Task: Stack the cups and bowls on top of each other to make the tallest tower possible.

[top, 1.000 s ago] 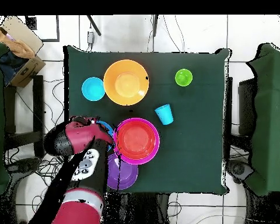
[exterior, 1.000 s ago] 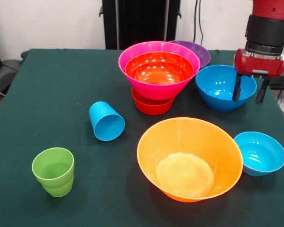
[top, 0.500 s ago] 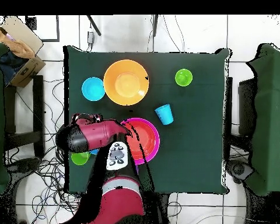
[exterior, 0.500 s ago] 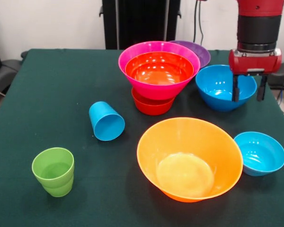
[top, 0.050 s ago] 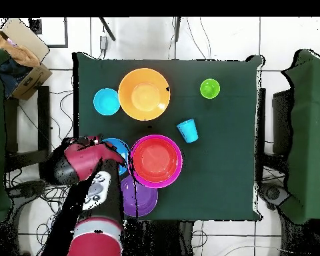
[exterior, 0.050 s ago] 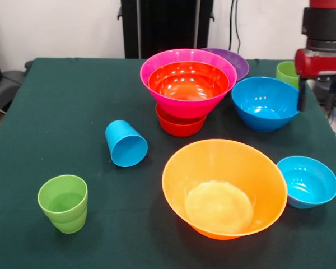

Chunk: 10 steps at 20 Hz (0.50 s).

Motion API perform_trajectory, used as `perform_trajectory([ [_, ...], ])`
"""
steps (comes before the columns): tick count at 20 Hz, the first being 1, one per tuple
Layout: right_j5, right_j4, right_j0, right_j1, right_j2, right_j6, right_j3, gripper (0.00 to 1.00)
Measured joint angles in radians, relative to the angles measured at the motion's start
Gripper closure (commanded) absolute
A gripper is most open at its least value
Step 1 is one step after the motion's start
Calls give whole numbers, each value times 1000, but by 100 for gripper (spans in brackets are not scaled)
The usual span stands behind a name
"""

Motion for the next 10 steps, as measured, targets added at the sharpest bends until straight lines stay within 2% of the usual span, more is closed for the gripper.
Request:
perform_trajectory([
  [8, 17, 4, 105, 53, -83, 0, -62, 0],
  [10, 33, 10, 143, 87, -137, 0, -93, 0],
])
